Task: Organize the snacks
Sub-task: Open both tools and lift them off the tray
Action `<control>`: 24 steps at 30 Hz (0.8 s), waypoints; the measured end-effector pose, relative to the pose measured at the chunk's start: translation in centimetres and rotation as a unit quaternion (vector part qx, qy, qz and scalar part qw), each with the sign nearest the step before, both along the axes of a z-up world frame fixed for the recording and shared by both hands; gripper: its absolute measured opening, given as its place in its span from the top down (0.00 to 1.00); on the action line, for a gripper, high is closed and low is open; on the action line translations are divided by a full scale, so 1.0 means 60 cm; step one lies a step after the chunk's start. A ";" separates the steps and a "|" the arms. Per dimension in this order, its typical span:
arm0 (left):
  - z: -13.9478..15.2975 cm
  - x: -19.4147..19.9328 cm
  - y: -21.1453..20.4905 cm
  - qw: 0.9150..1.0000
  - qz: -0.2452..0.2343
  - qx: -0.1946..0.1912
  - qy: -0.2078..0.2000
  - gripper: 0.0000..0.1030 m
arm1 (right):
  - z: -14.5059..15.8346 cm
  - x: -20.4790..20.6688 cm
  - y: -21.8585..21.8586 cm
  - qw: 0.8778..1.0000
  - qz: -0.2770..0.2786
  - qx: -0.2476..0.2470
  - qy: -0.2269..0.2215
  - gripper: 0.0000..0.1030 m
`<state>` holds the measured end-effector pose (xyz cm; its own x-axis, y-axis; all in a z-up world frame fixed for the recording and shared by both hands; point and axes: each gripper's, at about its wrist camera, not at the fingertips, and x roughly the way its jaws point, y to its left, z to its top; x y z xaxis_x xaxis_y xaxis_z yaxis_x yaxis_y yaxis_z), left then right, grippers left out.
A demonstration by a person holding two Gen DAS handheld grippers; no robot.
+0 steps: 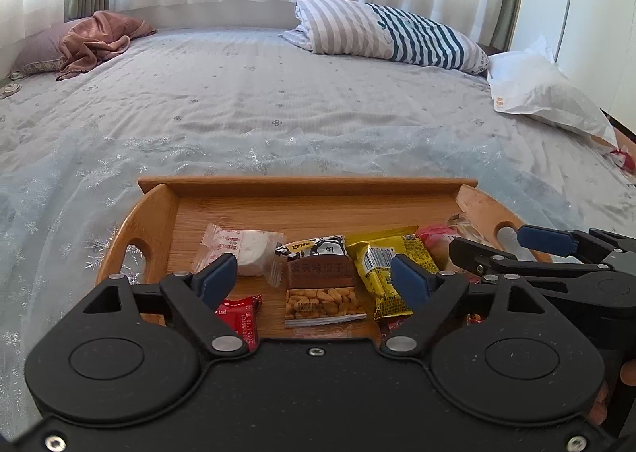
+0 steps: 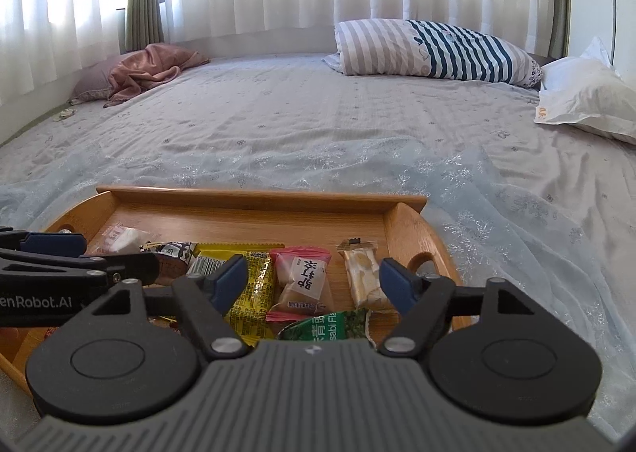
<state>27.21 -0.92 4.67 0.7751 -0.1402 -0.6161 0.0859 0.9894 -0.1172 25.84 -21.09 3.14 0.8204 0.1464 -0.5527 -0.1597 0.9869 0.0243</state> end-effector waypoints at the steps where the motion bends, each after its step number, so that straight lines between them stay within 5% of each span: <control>1: 0.004 -0.007 0.002 1.000 -0.001 0.001 -0.002 0.16 | 0.003 -0.005 -0.001 1.000 -0.001 -0.002 -0.005 0.13; 24: 0.033 -0.165 0.028 1.000 -0.016 0.007 -0.014 0.09 | 0.030 -0.146 -0.011 0.998 0.030 0.016 -0.046 0.00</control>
<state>17.30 0.73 6.68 0.7870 -0.1565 -0.5968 0.1206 0.9877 -0.0999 17.07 -21.72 4.96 0.8570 0.2137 -0.4689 -0.2217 0.9743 0.0389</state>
